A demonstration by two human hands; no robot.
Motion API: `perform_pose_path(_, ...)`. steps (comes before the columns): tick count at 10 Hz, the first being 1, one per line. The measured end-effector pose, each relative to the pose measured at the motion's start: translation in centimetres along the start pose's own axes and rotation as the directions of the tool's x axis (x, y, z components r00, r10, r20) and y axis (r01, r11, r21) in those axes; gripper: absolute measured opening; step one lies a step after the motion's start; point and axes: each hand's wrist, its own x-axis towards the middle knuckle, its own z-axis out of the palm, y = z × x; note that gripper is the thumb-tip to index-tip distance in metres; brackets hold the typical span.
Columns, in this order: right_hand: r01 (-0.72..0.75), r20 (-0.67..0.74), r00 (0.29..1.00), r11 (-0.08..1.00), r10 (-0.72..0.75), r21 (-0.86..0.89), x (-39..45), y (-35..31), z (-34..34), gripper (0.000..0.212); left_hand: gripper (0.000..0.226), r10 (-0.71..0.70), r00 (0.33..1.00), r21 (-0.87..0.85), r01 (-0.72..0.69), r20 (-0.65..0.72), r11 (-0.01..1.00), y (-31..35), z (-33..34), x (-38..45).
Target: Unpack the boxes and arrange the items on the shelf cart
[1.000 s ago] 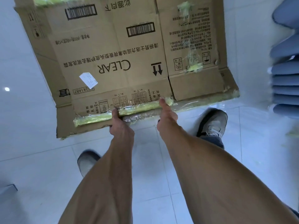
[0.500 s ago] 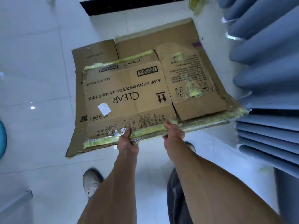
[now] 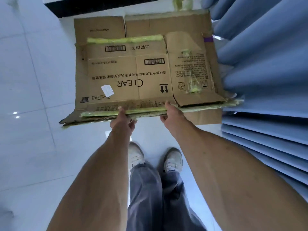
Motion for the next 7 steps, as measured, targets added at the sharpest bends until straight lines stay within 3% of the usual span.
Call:
perform_pose_path(1, -0.046, -0.083, 0.995, 0.999, 0.046, 0.006, 1.3, 0.2, 0.3, 0.047, 0.022, -0.016, 0.997, 0.07, 0.011, 0.074, 0.997, -0.3, 0.1, 1.4)
perform_pose_path(2, -0.11, -0.19, 0.976, 0.994, 0.103, -0.025, 1.8, 1.0, 0.0, 0.05, 0.018, -0.066, 0.997, 0.231, 0.055, 0.042, 0.971, -0.8, 0.1, 2.1)
perform_pose_path(4, -0.129, -0.297, 0.951, 0.984, 0.086, -0.126, 1.0, 1.6, -0.9, 0.053, 0.031, 0.076, 0.997, 0.507, -0.068, 0.005, 0.86, -1.4, 0.0, 1.9)
perform_pose_path(5, -0.14, -0.262, 0.962, 0.957, 0.071, -0.255, -0.8, 1.6, -0.6, 0.048, 0.044, 0.312, 0.95, 0.764, -0.213, 0.016, 0.609, -1.6, -0.1, 0.7)
perform_pose_path(6, -0.083, -0.239, 0.971, 0.891, -0.029, -0.446, -3.2, 1.9, 0.1, 0.044, 0.051, 0.554, 0.777, 0.926, -0.377, 0.297, 0.032, -2.6, -0.6, -2.1)
perform_pose_path(7, 0.05, -0.315, 0.896, 0.778, -0.312, -0.626, -6.0, 2.2, 0.4, 0.049, 0.06, 0.538, 0.702, 0.869, -0.476, 0.466, -0.132, -2.4, -1.0, -5.3)
